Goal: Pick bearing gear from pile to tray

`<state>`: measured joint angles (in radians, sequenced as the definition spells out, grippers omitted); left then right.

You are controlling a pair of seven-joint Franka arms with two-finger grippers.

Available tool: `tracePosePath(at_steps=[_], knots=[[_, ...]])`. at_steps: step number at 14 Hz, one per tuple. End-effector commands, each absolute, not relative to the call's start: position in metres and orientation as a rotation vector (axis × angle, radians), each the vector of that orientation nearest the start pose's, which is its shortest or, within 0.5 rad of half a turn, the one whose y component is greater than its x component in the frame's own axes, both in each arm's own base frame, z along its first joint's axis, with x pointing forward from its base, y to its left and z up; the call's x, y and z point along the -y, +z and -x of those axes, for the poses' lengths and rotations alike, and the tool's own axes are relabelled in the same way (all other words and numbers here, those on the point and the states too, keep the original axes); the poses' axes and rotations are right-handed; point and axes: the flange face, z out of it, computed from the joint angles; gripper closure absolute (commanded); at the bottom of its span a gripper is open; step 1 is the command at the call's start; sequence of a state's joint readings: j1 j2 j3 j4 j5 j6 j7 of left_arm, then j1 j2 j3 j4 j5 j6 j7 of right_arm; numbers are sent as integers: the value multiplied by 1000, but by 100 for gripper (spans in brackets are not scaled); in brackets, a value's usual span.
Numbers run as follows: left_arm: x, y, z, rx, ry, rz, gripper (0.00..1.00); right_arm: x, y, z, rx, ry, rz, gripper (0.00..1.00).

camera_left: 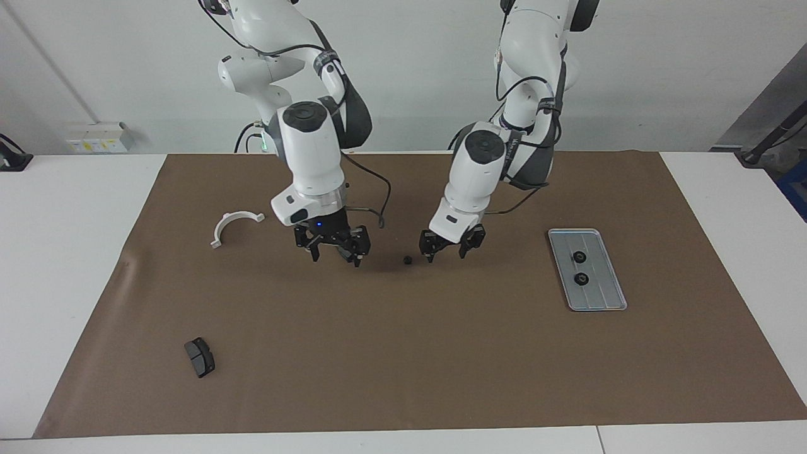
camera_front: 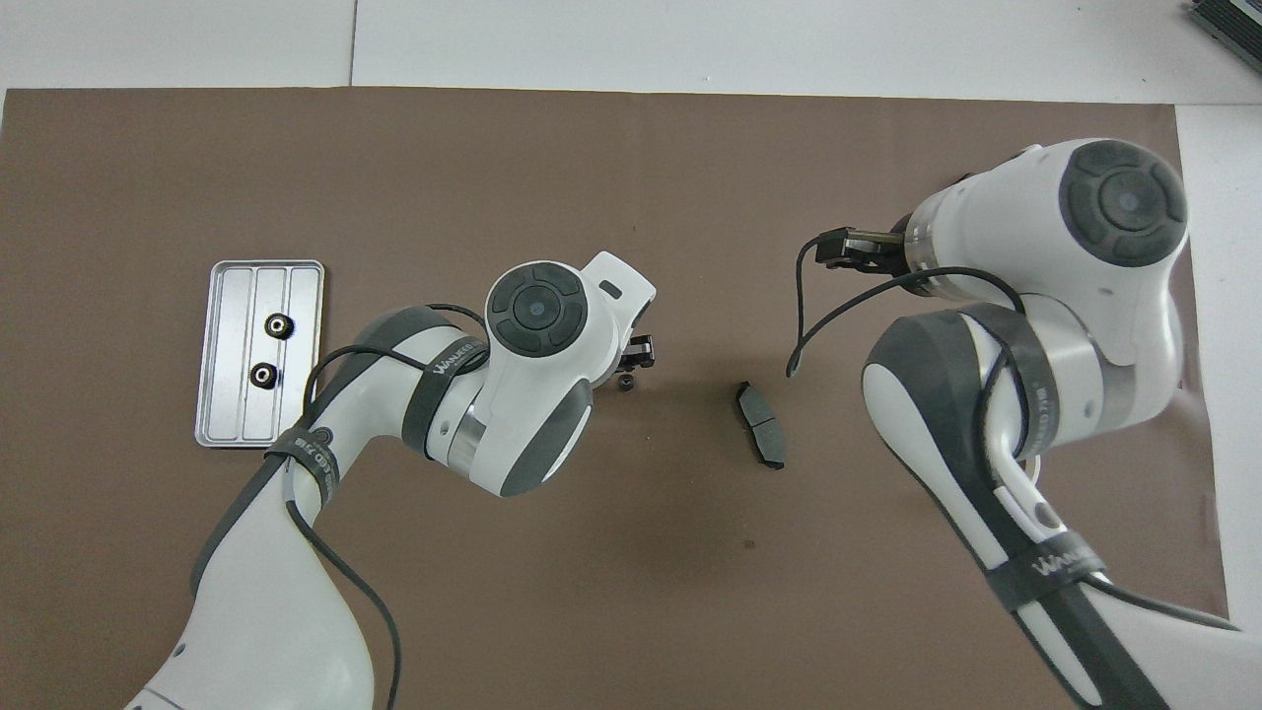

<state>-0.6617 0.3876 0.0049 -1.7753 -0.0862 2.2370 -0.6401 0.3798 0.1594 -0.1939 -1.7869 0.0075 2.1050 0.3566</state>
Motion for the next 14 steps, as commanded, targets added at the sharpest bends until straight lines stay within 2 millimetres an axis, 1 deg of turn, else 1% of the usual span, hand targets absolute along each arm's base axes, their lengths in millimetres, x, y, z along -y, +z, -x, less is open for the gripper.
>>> tracePosePath(at_steps=[1,3,5,6,8,9,10,11,13,14], knots=[[423,334,-514,31,-55,3242,32,-75,494,-589,-181,-132,3124,0],[425,333,-513,21,-70,3247,38,-45,498,-576,-167,-21,3137,0],[427,326,-512,7,-91,3245,41,-15,515,-563,-140,10,3134,0],[425,322,-512,7,-94,3243,42,-1,525,-555,-128,22,3140,0],[424,317,-512,2,-110,3247,42,23,542,-550,-127,-13,3138,0],[424,313,-510,1,-118,3251,42,34,551,-547,-161,-30,3136,0],[424,311,-508,0,-125,3253,42,38,559,-545,-169,-45,3135,0],[425,309,-506,-10,-125,3253,42,43,573,-543,-183,-60,3137,0],[429,306,-500,-24,-118,3250,43,35,611,-541,-170,-58,3142,0],[428,304,-498,-26,-112,3248,44,35,625,-538,-176,-41,3142,0]])
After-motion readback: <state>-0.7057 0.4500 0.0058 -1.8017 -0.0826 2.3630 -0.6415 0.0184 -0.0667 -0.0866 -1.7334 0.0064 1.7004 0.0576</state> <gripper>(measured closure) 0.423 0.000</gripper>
